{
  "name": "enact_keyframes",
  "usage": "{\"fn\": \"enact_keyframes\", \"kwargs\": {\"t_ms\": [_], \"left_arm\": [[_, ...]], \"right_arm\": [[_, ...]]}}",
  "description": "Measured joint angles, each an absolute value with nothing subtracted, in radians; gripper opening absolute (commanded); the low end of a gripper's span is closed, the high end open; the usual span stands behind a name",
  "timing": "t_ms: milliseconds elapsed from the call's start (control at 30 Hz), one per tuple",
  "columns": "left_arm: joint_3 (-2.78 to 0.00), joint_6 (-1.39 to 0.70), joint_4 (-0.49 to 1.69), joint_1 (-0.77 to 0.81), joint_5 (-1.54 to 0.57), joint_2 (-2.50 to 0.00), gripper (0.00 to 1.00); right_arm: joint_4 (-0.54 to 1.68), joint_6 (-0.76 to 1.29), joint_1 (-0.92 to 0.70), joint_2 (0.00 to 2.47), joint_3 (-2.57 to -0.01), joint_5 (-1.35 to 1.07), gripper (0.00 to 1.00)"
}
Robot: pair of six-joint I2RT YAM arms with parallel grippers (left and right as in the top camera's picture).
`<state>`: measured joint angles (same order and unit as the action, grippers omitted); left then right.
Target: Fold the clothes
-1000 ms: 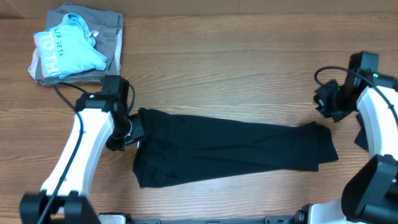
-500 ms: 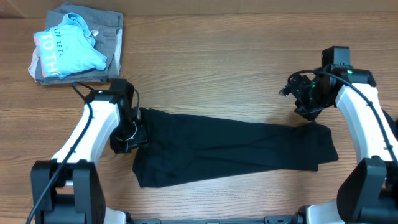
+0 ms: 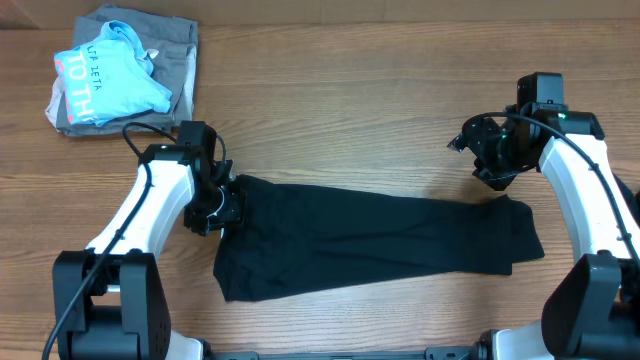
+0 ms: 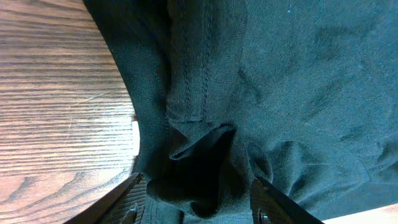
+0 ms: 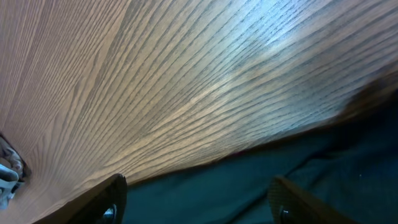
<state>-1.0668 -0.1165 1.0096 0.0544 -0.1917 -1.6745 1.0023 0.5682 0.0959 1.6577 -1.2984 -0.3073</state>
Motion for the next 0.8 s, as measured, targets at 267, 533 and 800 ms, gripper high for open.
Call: {"fn": "enact_keyframes", "kwargs": {"t_ms": [267,533,800], "left_arm": [[-1.065,-0.097,1.022,0.056,-0.218,-1.723,0.46],[-1.058,-0.097,1.070,0.057,-0.241,-1.730,0.17],[-1.058,-0.106,1.126,0.057,-0.249,-1.730,0.04]], "right_arm": [[1.003,0.567,0.096,1.658,-1.298,-0.308,0.77],[0.994,0.568,0.096,1.658,-1.298,-0.307,0.77],[0.990,0.568,0.096,1.658,-1.298,-0.307,0.77]]}}
